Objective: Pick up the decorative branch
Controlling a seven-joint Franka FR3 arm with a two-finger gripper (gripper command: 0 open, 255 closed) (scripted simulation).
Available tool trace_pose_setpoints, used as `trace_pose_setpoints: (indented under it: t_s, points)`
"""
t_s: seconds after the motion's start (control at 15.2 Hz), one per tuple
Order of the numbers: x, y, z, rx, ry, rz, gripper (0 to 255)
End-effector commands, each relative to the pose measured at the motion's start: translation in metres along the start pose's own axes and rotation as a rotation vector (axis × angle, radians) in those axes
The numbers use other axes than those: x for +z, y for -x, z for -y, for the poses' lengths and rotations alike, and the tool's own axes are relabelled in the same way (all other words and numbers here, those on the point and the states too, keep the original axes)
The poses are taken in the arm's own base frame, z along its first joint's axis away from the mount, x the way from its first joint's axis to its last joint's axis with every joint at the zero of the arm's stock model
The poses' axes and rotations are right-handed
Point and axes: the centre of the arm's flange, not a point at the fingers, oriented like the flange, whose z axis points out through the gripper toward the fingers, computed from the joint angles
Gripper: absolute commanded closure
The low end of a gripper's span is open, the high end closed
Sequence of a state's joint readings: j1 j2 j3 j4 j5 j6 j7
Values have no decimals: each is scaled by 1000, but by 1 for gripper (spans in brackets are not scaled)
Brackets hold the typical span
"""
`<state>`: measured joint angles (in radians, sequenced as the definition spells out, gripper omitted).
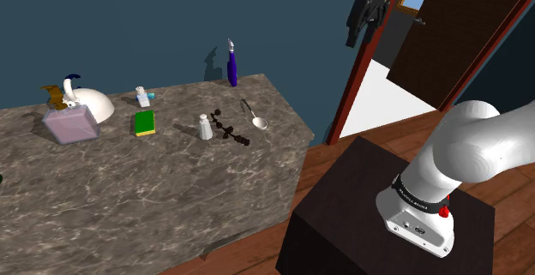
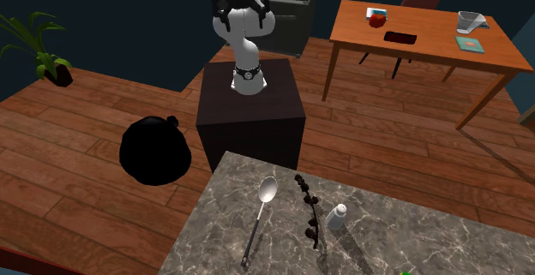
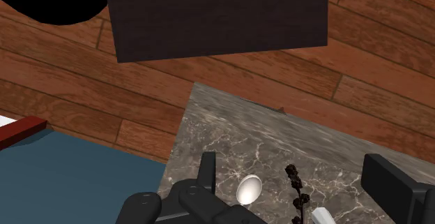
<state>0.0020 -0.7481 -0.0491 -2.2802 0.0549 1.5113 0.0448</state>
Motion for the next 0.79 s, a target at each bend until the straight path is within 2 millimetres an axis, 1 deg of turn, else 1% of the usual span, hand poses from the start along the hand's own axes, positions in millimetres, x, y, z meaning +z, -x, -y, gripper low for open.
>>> trace_pose_setpoints:
  t_s: [0.0,0.73]
  points:
    - [0,0,0,0,0,0,0]
    - [106,-87,43,-69,34,-34,0]
